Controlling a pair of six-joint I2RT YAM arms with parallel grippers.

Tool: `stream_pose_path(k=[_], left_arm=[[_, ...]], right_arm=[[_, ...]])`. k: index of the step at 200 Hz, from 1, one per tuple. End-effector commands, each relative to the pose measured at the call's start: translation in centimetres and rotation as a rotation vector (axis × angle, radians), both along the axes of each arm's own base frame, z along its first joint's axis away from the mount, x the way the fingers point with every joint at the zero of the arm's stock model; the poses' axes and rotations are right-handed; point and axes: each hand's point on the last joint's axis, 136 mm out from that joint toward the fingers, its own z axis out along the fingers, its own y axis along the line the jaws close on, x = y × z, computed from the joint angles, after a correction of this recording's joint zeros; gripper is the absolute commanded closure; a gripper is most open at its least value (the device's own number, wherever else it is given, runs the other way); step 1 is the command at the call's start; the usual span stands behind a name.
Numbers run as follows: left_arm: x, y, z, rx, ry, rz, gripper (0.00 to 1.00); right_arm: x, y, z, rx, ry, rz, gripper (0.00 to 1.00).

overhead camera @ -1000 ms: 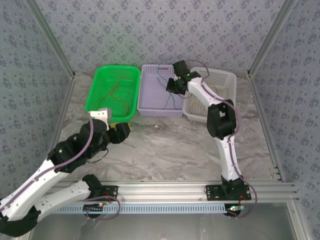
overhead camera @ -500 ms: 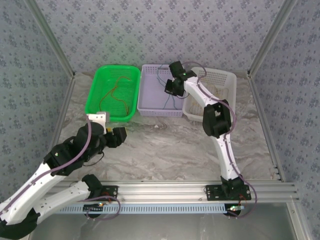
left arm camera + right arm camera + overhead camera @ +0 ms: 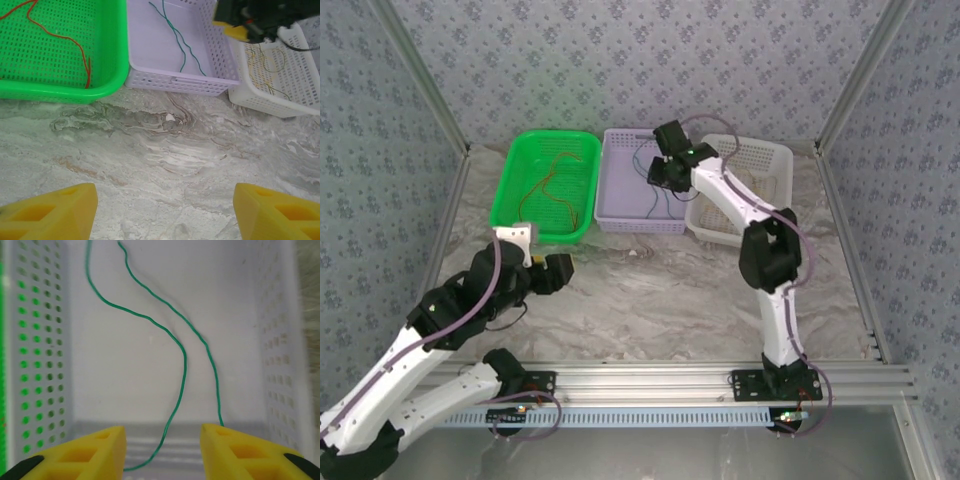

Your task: Untangle the cables

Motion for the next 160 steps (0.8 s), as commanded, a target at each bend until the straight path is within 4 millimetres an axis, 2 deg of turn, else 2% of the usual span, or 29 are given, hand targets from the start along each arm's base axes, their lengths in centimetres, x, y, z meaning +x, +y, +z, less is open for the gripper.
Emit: stream_pose_path(k=[1, 18, 59, 102, 119, 136, 143, 145, 150, 160], left_arm=[[-0.2, -0.1, -0.3, -0.037, 0.047, -0.028, 0.27], [0.1, 0.5, -1.0, -0.062, 0.079, -0.007, 0.27], [1.0, 1.3, -1.8, -0.109, 0.12, 0.03, 0.28], [2.4, 2.3, -2.4, -0.171, 0.159, 0.074, 0.29], [2.8, 3.4, -2.4, -0.198, 0.169, 0.115, 0.27], [3.3, 5.0, -2.8, -0.24, 0.183, 0.18, 0.22], [3.5, 5.5, -2.8, -0.266, 0.183, 0.199, 0.2], [3.6, 5.6, -2.7, -0.274, 0.179, 0.202, 0.2], [3.7, 5.7, -2.6, -0.298, 0.171, 0.198, 0.19], [3.9, 5.8, -2.4, -0.334, 0.155, 0.192, 0.16]], right_arm=[[-0.5, -2.2, 5.3, -0.011, -0.192, -0.047, 0.54], [-1.6, -3.5, 6.7, 0.001, -0.247, -0.07, 0.54], [-4.0, -5.7, 7.8, 0.038, -0.298, -0.098, 0.56], [-4.9, -4.8, 7.5, 0.073, -0.296, -0.064, 0.52], [-5.8, -5.2, 7.5, 0.086, -0.326, -0.096, 0.51], [-7.3, -6.7, 8.1, 0.078, -0.388, -0.129, 0.48], [-8.0, -7.5, 9.0, 0.079, -0.429, -0.147, 0.46], [-8.4, -7.8, 8.4, 0.071, -0.425, -0.15, 0.45], [-9.1, -8.5, 8.3, 0.056, -0.439, -0.15, 0.44], [-10.7, -10.0, 9.0, 0.015, -0.483, -0.159, 0.42]])
